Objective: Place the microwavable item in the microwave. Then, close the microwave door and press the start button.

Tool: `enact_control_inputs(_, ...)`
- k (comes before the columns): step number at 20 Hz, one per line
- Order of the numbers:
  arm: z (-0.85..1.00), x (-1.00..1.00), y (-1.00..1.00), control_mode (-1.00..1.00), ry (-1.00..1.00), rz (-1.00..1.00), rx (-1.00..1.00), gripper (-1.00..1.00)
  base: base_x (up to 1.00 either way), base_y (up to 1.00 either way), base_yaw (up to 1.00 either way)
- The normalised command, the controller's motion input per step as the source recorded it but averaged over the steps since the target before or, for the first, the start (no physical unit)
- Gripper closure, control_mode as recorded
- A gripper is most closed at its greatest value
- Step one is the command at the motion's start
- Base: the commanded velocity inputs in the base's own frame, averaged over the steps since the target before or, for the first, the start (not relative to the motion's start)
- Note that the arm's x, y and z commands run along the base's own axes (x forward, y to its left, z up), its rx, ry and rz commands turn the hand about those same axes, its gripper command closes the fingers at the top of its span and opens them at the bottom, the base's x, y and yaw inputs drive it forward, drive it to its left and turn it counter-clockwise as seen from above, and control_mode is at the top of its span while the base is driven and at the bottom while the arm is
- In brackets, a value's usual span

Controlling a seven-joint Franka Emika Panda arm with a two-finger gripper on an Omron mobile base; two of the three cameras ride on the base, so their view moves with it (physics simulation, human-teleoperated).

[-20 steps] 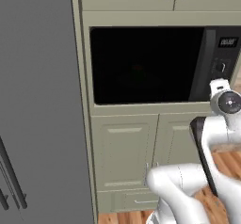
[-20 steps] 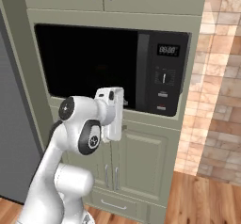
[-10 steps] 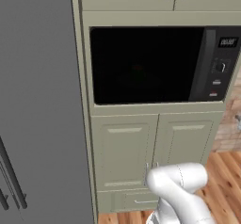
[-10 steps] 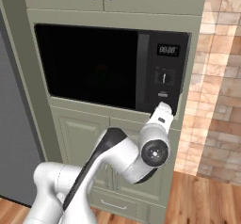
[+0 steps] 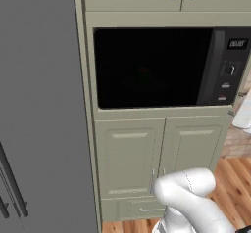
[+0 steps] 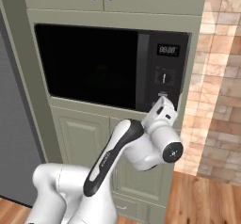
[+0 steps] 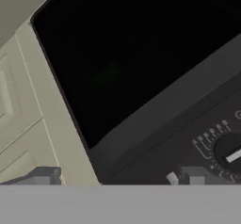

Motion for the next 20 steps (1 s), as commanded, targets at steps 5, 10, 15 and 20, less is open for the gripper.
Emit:
enact_control_inputs(5,0.00,0.22,0.00,-1.00,-0.04,0.05,0.06,-1.00,0.00,0.00,0.00)
enact_control_inputs(10,0.00,0.22,0.00,-1.00,0.00,0.00,0.03,-1.00,0.00,0.00,0.00)
enact_control_inputs(15,0.00,0.28,0.00,-1.00,0.00,0.00,0.03,-1.00,0.00,0.00,0.00)
enact_control_inputs(20,-0.02,0.33,0.00,-1.00,0.00,0.00,0.03,-1.00,0.00,0.00,0.00)
